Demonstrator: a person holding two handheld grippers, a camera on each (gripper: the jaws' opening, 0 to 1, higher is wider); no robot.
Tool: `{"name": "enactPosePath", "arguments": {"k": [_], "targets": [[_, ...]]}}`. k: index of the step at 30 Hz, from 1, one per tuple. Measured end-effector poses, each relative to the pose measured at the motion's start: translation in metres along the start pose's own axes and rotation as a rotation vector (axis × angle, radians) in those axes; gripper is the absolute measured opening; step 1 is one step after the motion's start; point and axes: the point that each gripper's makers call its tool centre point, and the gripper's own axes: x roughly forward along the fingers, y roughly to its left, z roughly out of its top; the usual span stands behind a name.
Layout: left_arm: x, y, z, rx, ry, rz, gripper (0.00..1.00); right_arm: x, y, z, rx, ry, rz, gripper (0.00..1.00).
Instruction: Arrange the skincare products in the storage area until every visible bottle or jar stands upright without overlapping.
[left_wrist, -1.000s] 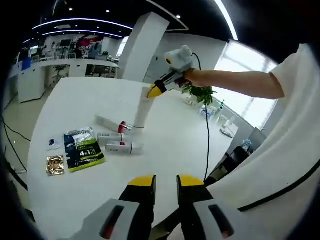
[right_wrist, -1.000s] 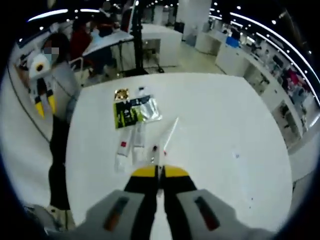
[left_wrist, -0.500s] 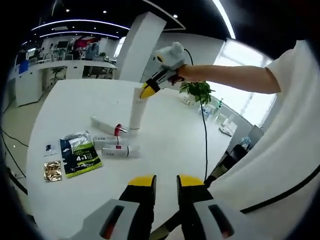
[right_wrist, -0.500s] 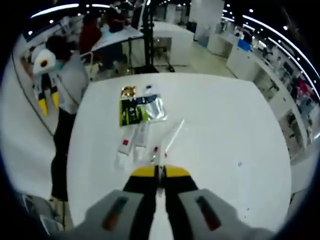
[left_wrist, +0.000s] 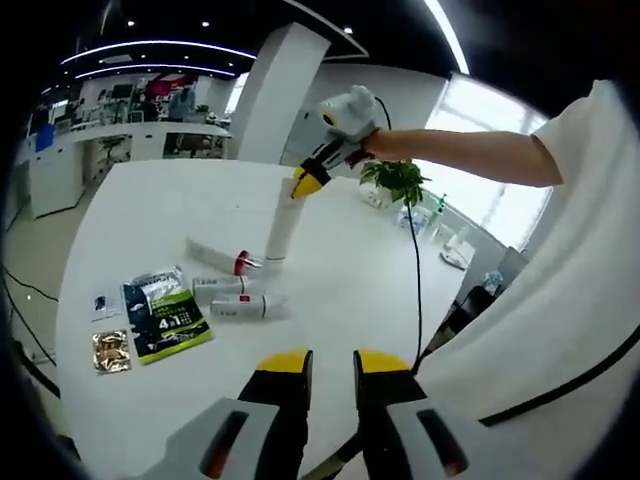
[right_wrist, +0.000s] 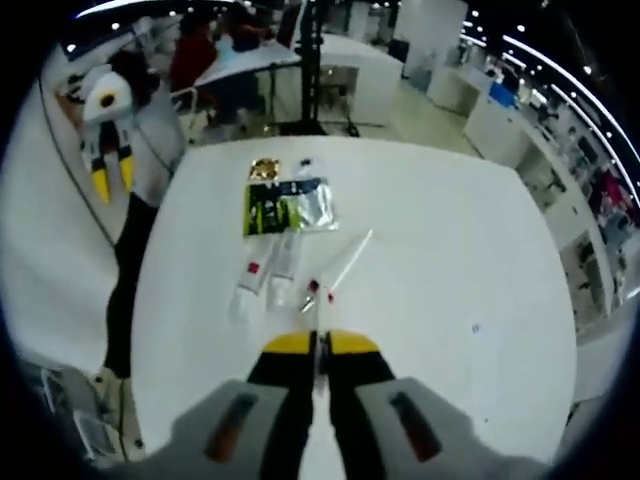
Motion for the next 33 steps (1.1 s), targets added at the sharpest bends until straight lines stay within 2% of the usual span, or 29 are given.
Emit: {"name": "enactPosePath", "arguments": {"k": [10,13,16,21,23,25,27,28,30,32,33], "targets": [[0.0,0.0,-0.001,-0.008,-0.003,0.001,0.17,0.003,-0.005,0.003,0.027,0.0,0.007,0.05],[-0.002,0.0,-0.004,-0.017,0.001,0.003,0.17,0.002,-0.002,0.009,0.067,-0.035,0.027,0.12],[-0.002,-0.003,-0.008,-0.023,0.014,-0.015,0.16,0.002,-0.005,0.01,0.066,-0.044,0.012,0.12],[-0.001,-0.006,-0.009,-0.008,0.029,-0.025,0.16,-0.003,-0.008,0.012,0.07,-0.061,-0.021,0.23],[-0.001,-0.005,-0.009,-0.005,0.03,-0.023,0.16,-0.008,-0.009,0.017,0.082,-0.088,-0.04,0.26],[0.0,-0.004,-0.009,-0.017,0.03,-0.024,0.16,-0.029,-0.013,0.048,0.155,-0.261,-0.106,0.28],[0.001,-0.005,-0.008,-0.019,0.031,-0.027,0.16,-0.042,-0.015,0.063,0.201,-0.348,-0.146,0.31],[0.002,-0.005,-0.009,-0.015,0.034,-0.03,0.16,-0.053,-0.014,0.079,0.246,-0.442,-0.174,0.31],[0.004,-0.004,-0.009,-0.016,0.04,-0.033,0.16,-0.07,0.003,0.106,0.29,-0.58,-0.194,0.33],[0.004,-0.004,-0.008,-0.011,0.042,-0.034,0.16,-0.077,0.019,0.122,0.323,-0.683,-0.166,0.34],[0.003,-0.001,-0.005,-0.009,0.03,-0.029,0.16,-0.081,0.031,0.131,0.375,-0.758,-0.111,0.33]]}}
